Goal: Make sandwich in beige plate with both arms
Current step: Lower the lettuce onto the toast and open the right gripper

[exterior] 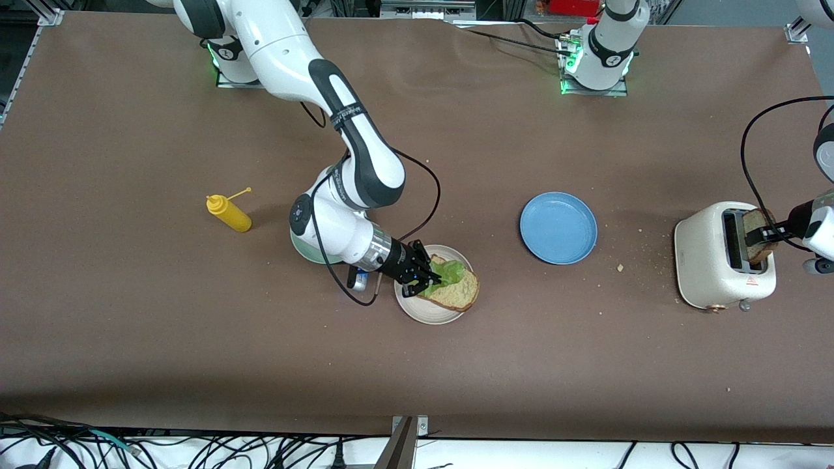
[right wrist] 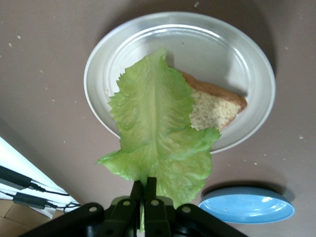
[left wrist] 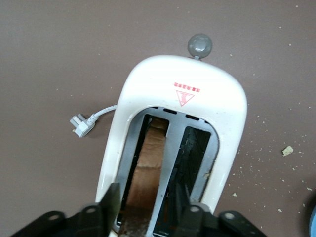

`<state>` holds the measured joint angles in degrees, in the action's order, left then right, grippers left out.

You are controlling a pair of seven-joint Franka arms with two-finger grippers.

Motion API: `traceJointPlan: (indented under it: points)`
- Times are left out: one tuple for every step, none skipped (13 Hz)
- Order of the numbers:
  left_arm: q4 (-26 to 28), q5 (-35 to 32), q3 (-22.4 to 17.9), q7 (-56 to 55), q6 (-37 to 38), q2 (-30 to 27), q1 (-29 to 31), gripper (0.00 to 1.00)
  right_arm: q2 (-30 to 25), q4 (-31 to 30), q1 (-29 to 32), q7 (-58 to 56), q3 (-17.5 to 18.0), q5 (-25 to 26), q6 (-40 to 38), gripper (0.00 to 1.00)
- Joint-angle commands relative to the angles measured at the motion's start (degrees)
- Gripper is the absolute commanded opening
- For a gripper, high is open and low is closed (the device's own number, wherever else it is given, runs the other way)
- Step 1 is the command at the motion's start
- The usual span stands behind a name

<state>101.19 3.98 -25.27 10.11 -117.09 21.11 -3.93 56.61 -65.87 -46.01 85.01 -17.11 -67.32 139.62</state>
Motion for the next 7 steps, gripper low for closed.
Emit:
traceJointPlan:
  points:
    - [0.4,-1.2,0.6,0.9,-0.3,-0.9,0.3,0.07,1.9,3.6,2.5,0.7,2.8,-1.2,0.8,0.00]
    - [0.4,-1.3,0.6,1.9,-0.2,-1.0,0.3,0.00,1.9,3.6,3.4,0.7,4.3,-1.1,0.8,0.00]
    - [0.4,-1.3,0.6,3.7,-0.1,-0.9,0.3,0.00,1.9,3.6,3.6,0.9,5.0,-1.1,0.9,0.00]
    - [-0.1,-1.2,0.6,5.3,0.5,-0.9,0.2,0.00,1.9,3.5,3.6,0.9,5.0,-1.1,0.9,0.00]
    - [-0.7,-1.3,0.6,6.3,1.9,-1.1,0.2,0.00,2.1,3.5,3.6,0.9,5.5,-1.1,0.9,0.00]
    - [-2.4,-1.3,0.6,6.8,4.0,-1.2,0.1,0.00,2.3,3.5,3.6,1.0,5.6,-1.1,0.9,0.11]
    - [-5.3,-1.3,0.6,6.8,7.9,-1.1,0.0,0.00,2.3,3.5,3.6,0.9,5.6,-1.1,1.1,0.34]
